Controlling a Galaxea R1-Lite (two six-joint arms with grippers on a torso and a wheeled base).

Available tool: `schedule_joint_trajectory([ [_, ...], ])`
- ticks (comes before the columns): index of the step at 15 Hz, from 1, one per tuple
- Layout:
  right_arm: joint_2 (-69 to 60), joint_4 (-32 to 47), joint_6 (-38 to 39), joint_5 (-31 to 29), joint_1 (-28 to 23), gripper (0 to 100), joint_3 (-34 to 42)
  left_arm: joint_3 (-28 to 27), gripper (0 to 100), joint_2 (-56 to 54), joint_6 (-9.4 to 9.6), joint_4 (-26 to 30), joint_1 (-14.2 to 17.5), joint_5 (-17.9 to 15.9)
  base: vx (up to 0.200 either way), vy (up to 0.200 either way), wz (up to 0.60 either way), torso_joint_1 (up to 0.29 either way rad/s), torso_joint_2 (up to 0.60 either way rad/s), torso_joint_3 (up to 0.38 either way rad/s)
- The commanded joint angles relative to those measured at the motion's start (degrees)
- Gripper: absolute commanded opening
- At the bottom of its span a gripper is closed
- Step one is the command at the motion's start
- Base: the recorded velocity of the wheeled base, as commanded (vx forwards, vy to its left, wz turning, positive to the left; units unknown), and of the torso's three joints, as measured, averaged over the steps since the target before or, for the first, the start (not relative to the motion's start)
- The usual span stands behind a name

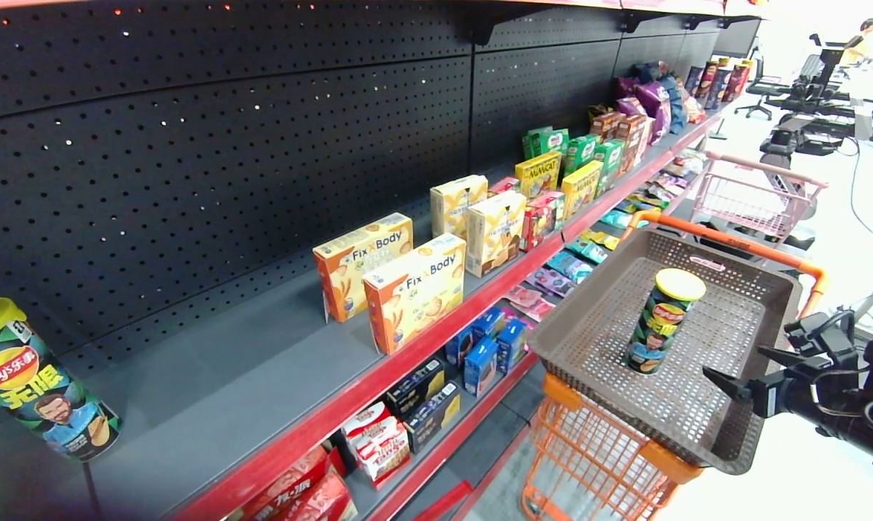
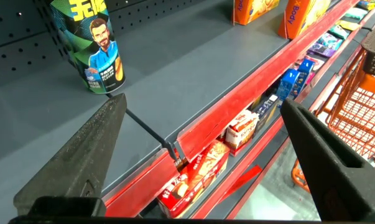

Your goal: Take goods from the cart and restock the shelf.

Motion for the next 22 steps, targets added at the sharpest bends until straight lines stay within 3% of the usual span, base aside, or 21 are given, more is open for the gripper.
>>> schedule_joint_trajectory([
  [1, 2.23, 0.35, 0.18, 0.71, 1.70, 100, -3.73, 0.01, 100, -0.02, -0.03, 0.00, 0.02, 0.01, 0.000, 0.000, 0.00, 0.000, 0.00, 0.000],
  [12, 9.17, -2.72, 2.82, 0.89, 6.54, 100, -13.93, 0.01, 100, -0.02, -0.03, 0.00, 0.02, 0.01, 0.000, 0.000, 0.00, 0.000, 0.00, 0.000],
  [14, 11.55, -6.77, 2.99, 0.89, 6.10, 100, -14.54, 0.01, 100, -0.02, -0.03, 0.00, 0.02, 0.01, 0.000, 0.000, 0.00, 0.000, 0.00, 0.000],
  [22, 15.32, -9.05, 3.52, 0.98, 4.69, 100, -17.71, 0.01, 100, -0.02, -0.03, 0.00, 0.02, 0.01, 0.000, 0.000, 0.00, 0.000, 0.00, 0.000],
])
